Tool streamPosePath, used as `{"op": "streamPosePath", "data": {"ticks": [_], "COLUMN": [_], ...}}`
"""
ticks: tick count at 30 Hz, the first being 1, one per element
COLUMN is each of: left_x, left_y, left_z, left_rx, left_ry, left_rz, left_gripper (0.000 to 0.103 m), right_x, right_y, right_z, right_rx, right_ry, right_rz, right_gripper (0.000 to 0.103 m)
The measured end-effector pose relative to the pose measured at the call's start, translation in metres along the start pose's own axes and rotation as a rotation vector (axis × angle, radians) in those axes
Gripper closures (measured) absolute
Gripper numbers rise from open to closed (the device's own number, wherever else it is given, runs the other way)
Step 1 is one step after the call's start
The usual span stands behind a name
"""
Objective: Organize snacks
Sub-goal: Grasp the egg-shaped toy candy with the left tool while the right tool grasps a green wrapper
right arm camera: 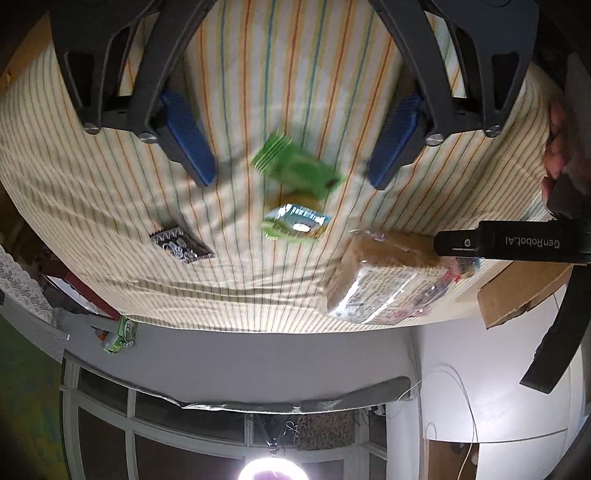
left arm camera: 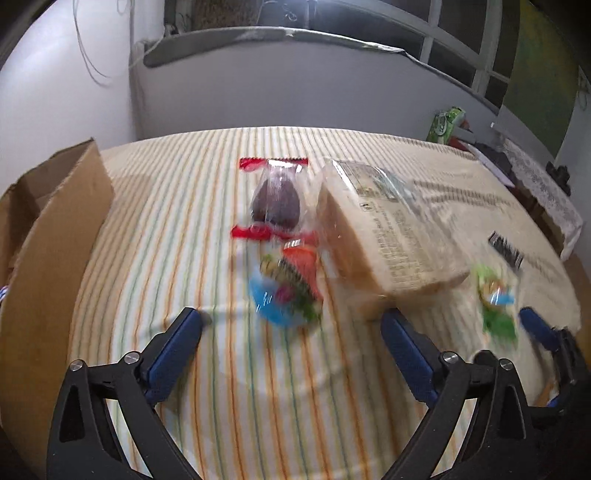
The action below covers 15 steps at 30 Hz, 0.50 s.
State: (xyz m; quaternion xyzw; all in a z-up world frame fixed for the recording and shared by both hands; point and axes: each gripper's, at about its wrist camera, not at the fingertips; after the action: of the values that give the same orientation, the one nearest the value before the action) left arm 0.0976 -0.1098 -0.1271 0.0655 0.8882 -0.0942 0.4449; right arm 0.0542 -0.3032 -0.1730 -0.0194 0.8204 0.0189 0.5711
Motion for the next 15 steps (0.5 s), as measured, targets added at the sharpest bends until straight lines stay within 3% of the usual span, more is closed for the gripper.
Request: {"op": "streamPosePath", "data": {"ticks": [4,5,6,7,8,9,10,15], "left_x": [-0.001,0.001,0.002,0.002,0.005,0.006,0.006,0.012], "left_y": [0.006,0.010,0.011,0.013,0.019,0.023,0.028,0.038], "left_z": [0.002,0.001,-0.004,-0.006,-0.006,-0.008,-0.009,-0.013], "left_rx": [0.021,0.022,0.009,0.006,-0.003,0.010,0.022,0.058], "left_ry": [0.001,-0.011,-0.031,-0.038,-0.044,-0.050,-0.055,-0.089], "left_rz": [-0.017,-0.018,-0.018,-0.023,-0.026,-0.040,-0.052,-0.066], "left_gripper": [0.008,0.025,0.038,0.069,0.076,0.077,0.078,0.079], "right_x": [0.000,0.001,0.002,0.003,0.004,0.004,0.004,0.005], "right_y": [0.000,0.000,0.002,0.003,0.004,0.004,0.003,0.001], "right_z": [-0.003,-0.004,-0.006,-0.008,-0.010,-0.011,-0.012,-0.017], "right_rx": [-0.008,-0.011,-0.013,-0.013,-0.018,-0.023,-0.022,-0.032], "right_ry": [-0.020,-0.023,-0.028,-0.033,-0.039,-0.041,-0.045,-0.048], "right_rz": [-0.034,-0.039,-0.048,-0.054,-0.051,-0.044,-0.037,-0.012], "right_gripper": [0.060,0.068,0.068,0.070,0.074,0.080,0.096,0.098]}}
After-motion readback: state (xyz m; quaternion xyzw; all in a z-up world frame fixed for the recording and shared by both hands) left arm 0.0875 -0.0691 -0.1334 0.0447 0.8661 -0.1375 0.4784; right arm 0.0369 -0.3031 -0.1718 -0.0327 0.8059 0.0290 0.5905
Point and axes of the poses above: each gripper's, at about its wrist camera, not at the fingertips, and z roughly the way its jaws point, y to its left, x to its underside, and after that the axes turned 14 degrees about -y, right-handed
